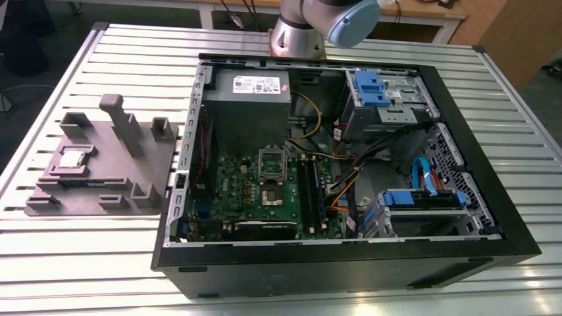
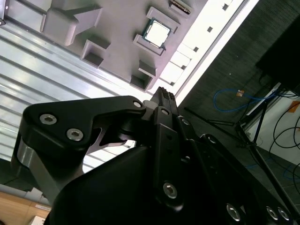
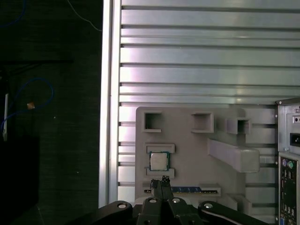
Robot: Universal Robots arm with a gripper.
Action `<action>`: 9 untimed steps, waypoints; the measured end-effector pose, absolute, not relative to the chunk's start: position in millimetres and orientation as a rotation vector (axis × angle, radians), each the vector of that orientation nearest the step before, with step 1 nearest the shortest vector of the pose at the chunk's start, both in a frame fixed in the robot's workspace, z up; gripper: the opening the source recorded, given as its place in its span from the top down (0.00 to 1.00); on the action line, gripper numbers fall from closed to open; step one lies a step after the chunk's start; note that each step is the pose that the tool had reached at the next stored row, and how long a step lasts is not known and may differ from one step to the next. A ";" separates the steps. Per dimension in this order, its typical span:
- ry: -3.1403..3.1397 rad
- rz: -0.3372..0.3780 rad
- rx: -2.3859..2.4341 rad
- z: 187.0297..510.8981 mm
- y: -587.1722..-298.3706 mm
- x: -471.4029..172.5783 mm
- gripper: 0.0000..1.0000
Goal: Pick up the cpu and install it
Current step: 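Pick up the cpu and move it towards the insertion slot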
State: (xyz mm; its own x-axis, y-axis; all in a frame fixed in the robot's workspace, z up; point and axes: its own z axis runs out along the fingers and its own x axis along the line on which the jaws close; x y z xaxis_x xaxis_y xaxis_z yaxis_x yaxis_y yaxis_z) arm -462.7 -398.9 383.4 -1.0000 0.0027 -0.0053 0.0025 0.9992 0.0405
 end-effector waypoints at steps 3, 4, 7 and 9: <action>3.136 0.064 0.004 383.4 -398.9 -462.7 0.90; 3.136 0.064 0.004 383.4 -398.9 -462.8 0.90; 3.136 0.064 0.004 383.4 -399.0 -462.8 0.90; 3.136 0.064 0.004 383.4 -399.0 -462.8 0.89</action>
